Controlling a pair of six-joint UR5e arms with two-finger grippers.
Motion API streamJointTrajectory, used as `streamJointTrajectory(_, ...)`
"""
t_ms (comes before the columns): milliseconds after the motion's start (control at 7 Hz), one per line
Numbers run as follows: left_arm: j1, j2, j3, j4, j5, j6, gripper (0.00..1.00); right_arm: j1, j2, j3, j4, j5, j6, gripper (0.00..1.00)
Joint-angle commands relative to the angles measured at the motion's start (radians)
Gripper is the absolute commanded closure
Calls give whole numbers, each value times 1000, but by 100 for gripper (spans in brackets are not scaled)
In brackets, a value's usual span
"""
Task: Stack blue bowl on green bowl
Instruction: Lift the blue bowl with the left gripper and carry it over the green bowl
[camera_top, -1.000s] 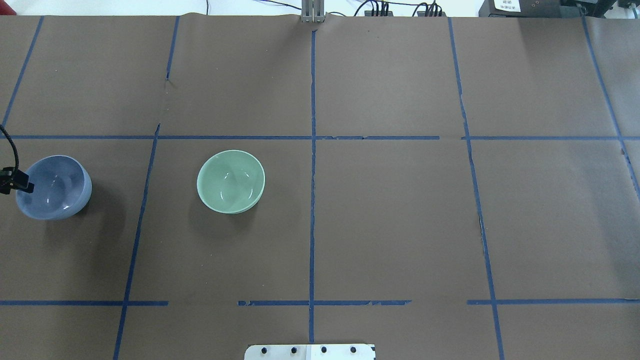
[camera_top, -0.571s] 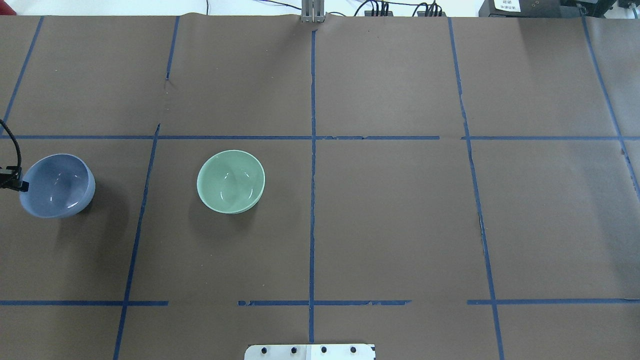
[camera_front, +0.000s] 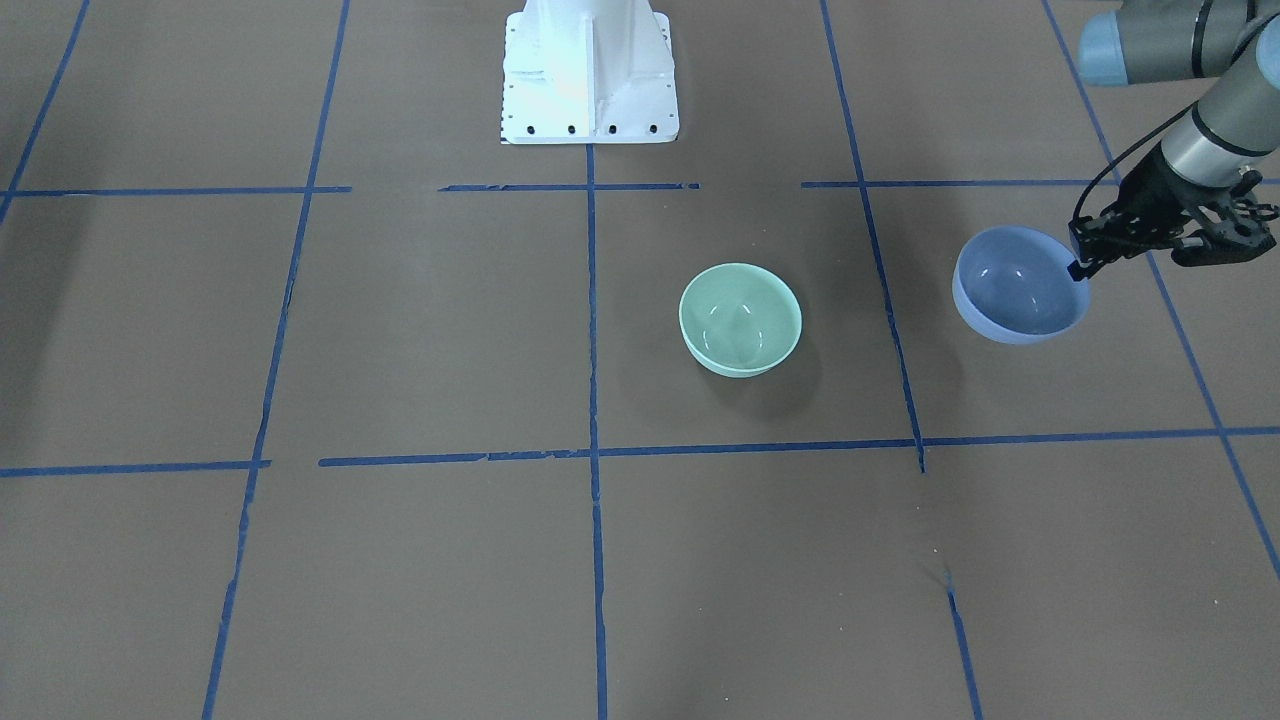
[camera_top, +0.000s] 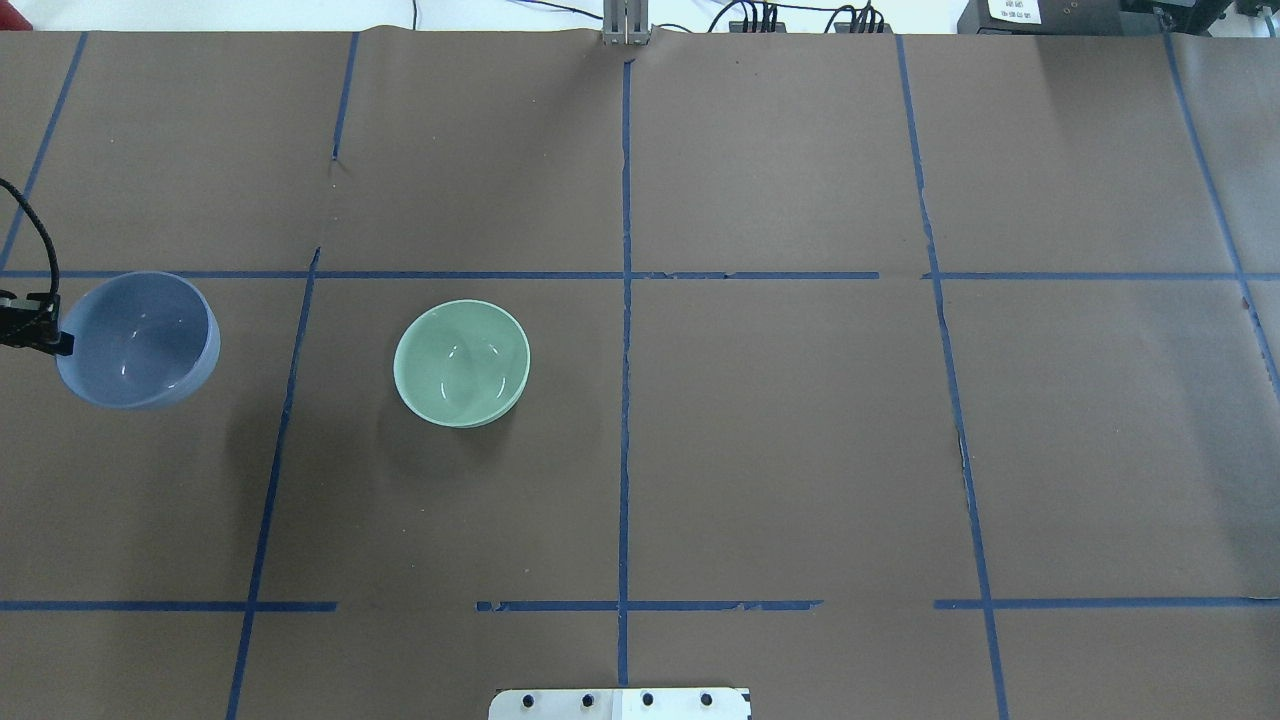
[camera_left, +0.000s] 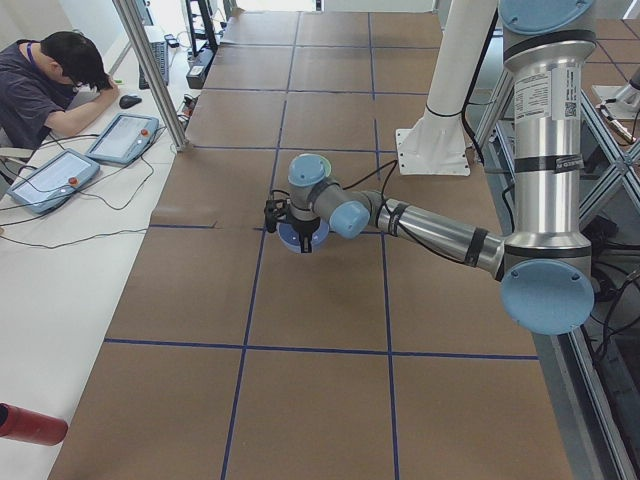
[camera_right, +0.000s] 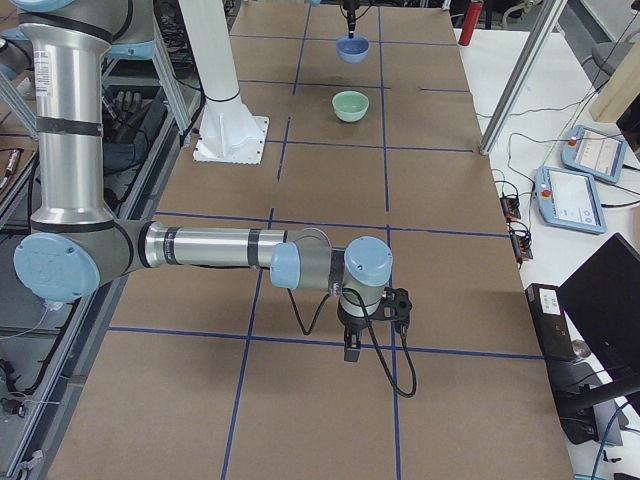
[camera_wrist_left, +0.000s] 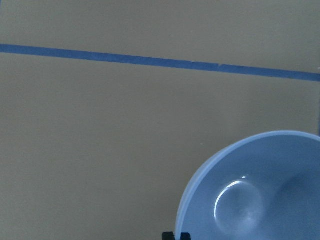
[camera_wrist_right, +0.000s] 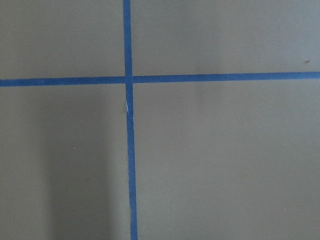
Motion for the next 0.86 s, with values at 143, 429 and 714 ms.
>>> streamJointTrajectory(143,131,-308,-56,228,4,-396,100,-1,2,0,0,0,0,0)
streamJointTrajectory(429,235,-447,35,229,13,-549,100,1,0,0,0,0,0,0)
streamJointTrajectory(714,327,-476,85,220,97,-599,100,-1,0,0,0,0,2,0)
